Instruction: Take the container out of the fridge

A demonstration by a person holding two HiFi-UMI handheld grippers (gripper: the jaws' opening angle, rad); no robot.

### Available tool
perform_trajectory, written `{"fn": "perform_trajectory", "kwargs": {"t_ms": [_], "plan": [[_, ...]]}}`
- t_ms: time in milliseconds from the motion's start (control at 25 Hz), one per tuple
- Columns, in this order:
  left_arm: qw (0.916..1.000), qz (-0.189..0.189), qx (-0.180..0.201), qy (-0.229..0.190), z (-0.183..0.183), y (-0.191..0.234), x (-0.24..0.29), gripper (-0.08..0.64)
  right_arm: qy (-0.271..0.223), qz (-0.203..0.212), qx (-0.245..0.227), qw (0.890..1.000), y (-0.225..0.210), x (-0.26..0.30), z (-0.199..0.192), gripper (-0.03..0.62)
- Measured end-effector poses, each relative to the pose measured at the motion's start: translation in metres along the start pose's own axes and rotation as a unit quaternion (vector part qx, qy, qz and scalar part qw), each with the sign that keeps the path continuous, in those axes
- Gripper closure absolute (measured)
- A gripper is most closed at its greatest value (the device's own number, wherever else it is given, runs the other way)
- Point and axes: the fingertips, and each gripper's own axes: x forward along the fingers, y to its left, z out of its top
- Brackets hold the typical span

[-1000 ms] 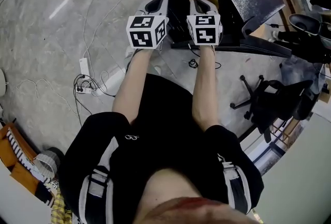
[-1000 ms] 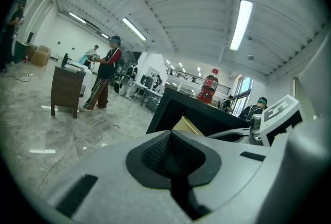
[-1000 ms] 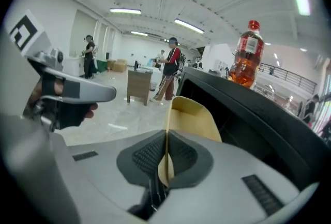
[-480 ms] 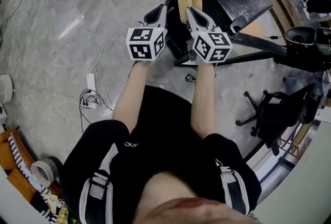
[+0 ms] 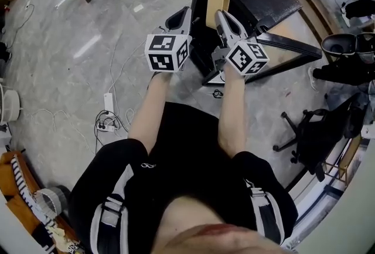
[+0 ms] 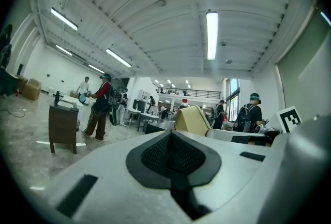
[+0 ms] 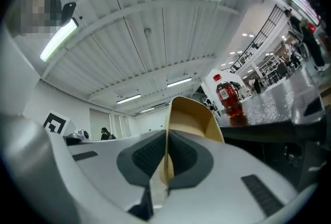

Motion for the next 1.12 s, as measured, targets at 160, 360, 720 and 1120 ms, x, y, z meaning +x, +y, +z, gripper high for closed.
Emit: {"fn": "perform_trajectory", "kwargs": {"t_ms": [160, 360, 720, 1120], "plan": [[1.0000, 0.000, 0.006, -0.007, 0.006, -0.002, -0.007, 0.552, -0.007, -0.002, -0.008, 1.000, 0.004, -0.003, 0.005, 0.577], [0.9999, 0.002, 0.010, -0.013, 0.013, -0.002, -0.011, 0.552, -0.008, -0.002, -0.014, 1.000, 0.008, -0.004, 0.007, 0.577], [0.9997, -0.003, 0.013, -0.019, 0.015, -0.006, -0.007, 0.552, -0.021, -0.003, -0.017, 1.000, 0.000, -0.007, 0.017, 0.577], [0.9999, -0.003, 0.008, -0.015, 0.010, -0.004, -0.003, 0.552, -0.022, -0.002, -0.015, 1.000, -0.004, -0.005, 0.019, 0.577]]}}
